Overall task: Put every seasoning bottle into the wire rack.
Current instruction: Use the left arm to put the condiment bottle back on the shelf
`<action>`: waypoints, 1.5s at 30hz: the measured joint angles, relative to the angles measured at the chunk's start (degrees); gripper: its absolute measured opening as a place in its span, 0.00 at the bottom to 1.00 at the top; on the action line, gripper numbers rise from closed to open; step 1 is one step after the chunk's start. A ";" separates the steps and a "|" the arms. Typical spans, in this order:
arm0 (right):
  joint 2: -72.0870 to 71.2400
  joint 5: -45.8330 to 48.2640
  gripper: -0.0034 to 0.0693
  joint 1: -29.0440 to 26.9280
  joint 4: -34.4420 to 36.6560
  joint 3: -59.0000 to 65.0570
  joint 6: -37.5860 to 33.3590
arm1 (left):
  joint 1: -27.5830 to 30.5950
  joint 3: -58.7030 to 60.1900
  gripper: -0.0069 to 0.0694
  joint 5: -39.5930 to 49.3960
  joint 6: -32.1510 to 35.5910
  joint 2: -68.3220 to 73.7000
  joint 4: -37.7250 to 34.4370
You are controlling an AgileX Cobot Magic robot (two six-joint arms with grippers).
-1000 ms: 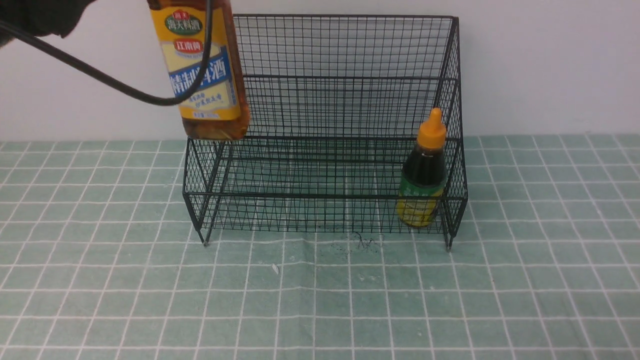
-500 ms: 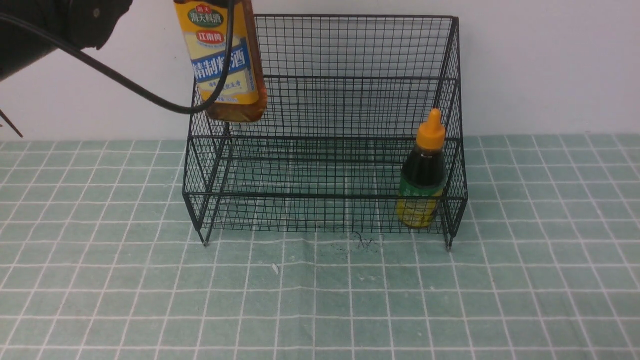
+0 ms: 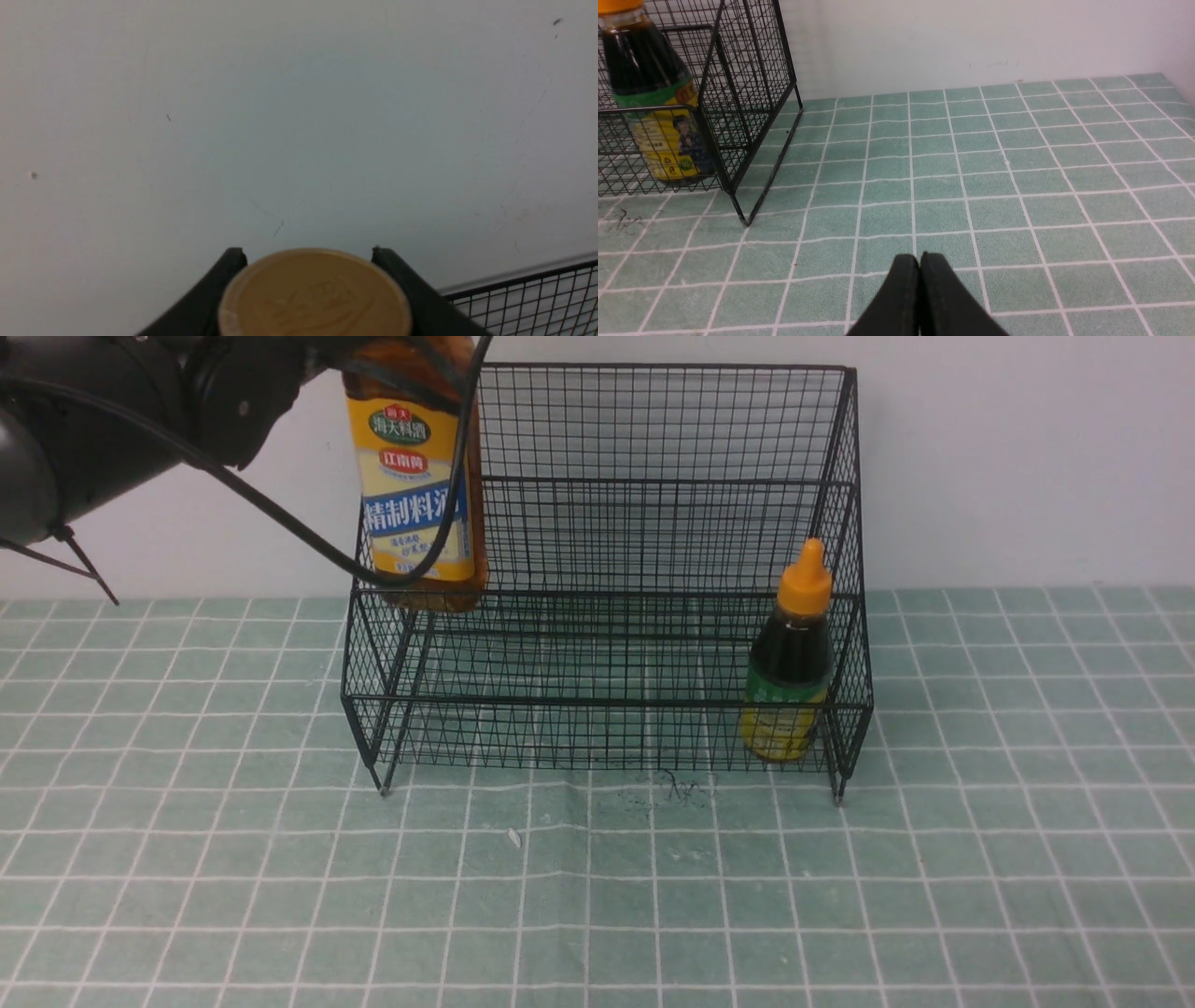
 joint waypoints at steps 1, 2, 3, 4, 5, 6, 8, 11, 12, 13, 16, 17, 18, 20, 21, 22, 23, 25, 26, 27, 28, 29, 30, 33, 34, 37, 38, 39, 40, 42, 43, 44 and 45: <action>0.00 0.00 0.03 0.00 0.00 0.00 0.00 | -0.08 0.00 0.48 0.00 -0.06 0.19 0.04; 0.00 0.00 0.03 0.00 0.00 0.00 0.00 | -0.08 0.00 0.48 0.38 -0.18 0.36 0.04; 0.00 0.00 0.03 0.00 0.00 0.00 0.00 | -0.13 0.00 0.48 0.95 -0.31 0.44 0.04; 0.00 0.00 0.03 0.00 0.00 0.00 0.00 | -0.36 0.00 0.48 1.72 -0.51 0.44 0.04; 0.00 0.00 0.03 0.00 0.00 0.00 0.00 | -0.41 0.00 0.48 2.14 -0.51 0.44 0.04; 0.00 0.00 0.03 0.00 0.00 0.00 0.00 | -0.57 0.00 0.48 2.80 -0.55 0.44 0.04; 0.00 0.00 0.03 0.00 0.00 0.00 0.00 | -1.04 0.00 0.48 6.12 -0.76 0.44 -0.01; 0.00 0.00 0.03 0.00 0.00 0.00 0.00 | -1.73 0.00 0.48 10.19 -1.10 0.44 -0.19; 0.00 0.00 0.03 0.00 0.00 0.00 0.00 | -1.81 0.00 0.48 10.92 -1.10 0.44 -0.19; 0.00 0.00 0.03 0.00 0.00 0.00 0.00 | -2.01 0.00 0.48 11.96 -1.10 0.44 -0.19; 0.00 0.00 0.03 0.00 0.00 0.00 0.00 | -2.56 0.00 0.48 15.55 -1.10 0.44 -0.25; 0.00 0.00 0.03 0.00 0.00 0.00 0.00 | -2.71 0.00 0.48 16.19 -1.10 0.44 -0.25; 0.00 0.00 0.03 0.00 0.00 0.00 0.00 | -2.94 0.00 0.48 18.35 -1.10 0.44 -0.25; 0.00 0.00 0.03 0.00 0.00 0.00 0.00 | -3.07 0.00 0.48 20.30 -1.10 0.44 -0.31; 0.00 0.00 0.03 0.00 0.00 0.00 0.00 | -3.07 0.00 0.48 21.13 -1.10 0.44 -0.36; 0.00 0.00 0.03 0.00 0.00 0.00 0.00 | -3.07 0.00 0.48 21.66 -1.10 0.44 -0.41; 0.00 0.00 0.03 0.00 0.00 0.00 0.00 | -3.07 0.00 0.48 21.86 -1.10 0.44 -0.41; 0.00 0.00 0.03 0.00 0.00 0.00 0.00 | -3.10 -0.11 0.48 22.65 -1.10 0.44 -0.41; 0.00 0.00 0.03 0.00 0.00 0.00 0.00 | -3.10 -0.19 0.48 23.04 -1.10 0.44 -0.41; 0.00 0.00 0.03 0.00 0.00 0.00 0.00 | -3.10 -0.31 0.49 23.42 -1.10 0.44 -0.41; 0.00 0.00 0.03 0.00 0.00 0.00 0.00 | -3.10 -0.37 0.49 23.56 -1.10 0.44 -0.41; 0.00 0.00 0.03 0.00 0.00 0.00 0.00 | -3.10 -0.50 0.50 23.68 -1.05 0.44 -0.41; 0.00 0.00 0.03 0.00 0.00 0.00 0.00 | -3.13 -0.67 0.52 23.55 -1.05 0.39 -0.36; 0.00 0.00 0.03 0.00 0.00 0.00 -0.01 | -3.18 -1.16 0.59 23.27 -1.05 -0.38 -0.23; 0.00 0.00 0.03 0.00 0.00 0.00 -0.01 | -3.17 -1.24 0.61 23.21 -1.05 -0.53 -0.10; 0.00 0.00 0.03 0.00 0.00 0.00 -0.01 | -3.24 -1.30 0.64 23.34 -0.94 -0.89 0.98; 0.00 0.00 0.03 0.00 0.00 0.00 -0.01 | -3.24 -1.30 0.64 23.38 -0.94 -0.89 1.11; 0.00 0.00 0.03 0.00 0.00 0.00 -0.01 | -3.24 -1.30 0.65 23.70 -0.94 -1.19 1.51; 0.00 0.00 0.03 0.00 0.00 0.00 -0.01 | -3.24 -1.30 0.65 23.84 -0.94 -1.38 1.66; 0.00 0.00 0.03 0.00 0.00 0.00 -0.01 | -3.24 -1.30 0.65 25.46 -0.90 -3.03 2.34; 0.00 0.00 0.03 0.00 0.00 0.00 -0.01 | -3.24 -1.30 0.65 26.19 -0.90 -4.01 2.47; 0.00 0.00 0.03 0.00 0.00 0.00 -0.01 | -3.24 -1.30 0.65 26.61 -0.90 -4.42 2.62; 0.00 0.00 0.03 0.00 0.00 0.00 -0.01 | -3.24 -1.30 0.65 28.63 -0.90 -6.31 3.56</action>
